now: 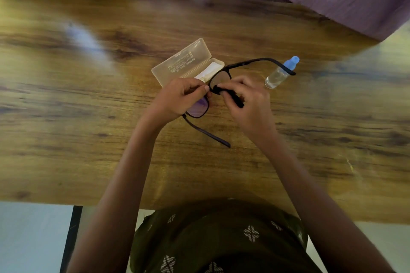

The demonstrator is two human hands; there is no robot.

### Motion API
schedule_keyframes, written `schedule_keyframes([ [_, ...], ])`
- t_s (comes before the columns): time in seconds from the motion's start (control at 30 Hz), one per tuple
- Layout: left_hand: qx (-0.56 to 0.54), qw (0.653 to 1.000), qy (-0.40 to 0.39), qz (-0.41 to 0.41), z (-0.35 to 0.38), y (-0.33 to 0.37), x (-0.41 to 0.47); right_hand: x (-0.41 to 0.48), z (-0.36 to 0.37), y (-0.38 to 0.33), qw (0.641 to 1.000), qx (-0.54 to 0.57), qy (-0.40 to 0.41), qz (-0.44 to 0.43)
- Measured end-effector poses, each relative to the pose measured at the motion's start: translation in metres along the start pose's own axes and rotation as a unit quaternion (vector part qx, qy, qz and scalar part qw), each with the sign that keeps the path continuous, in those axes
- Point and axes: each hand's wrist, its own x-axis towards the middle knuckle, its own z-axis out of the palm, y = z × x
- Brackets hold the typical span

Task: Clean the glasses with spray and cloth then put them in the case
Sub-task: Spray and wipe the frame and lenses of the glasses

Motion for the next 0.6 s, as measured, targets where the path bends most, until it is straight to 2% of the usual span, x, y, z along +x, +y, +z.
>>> schedule_keyframes([
  [0.3, 0.058, 0.998, -0.016, 0.020, 0.001, 0.002, 0.001, 0.002, 0.006, 0.001, 1.000, -0.001, -0.001, -0.012],
  [0.47, 0.062, 0.998, -0.003, 0.016, 0.003, 0.001, -0.001, 0.004, 0.009, 0.001, 0.997, -0.031, 0.053, 0.034],
  [0.6, 0.061, 0.998, 0.012, 0.017, 0.002, -0.002, -0.002, 0.001, 0.010, 0.001, 0.999, -0.020, 0.025, 0.011],
])
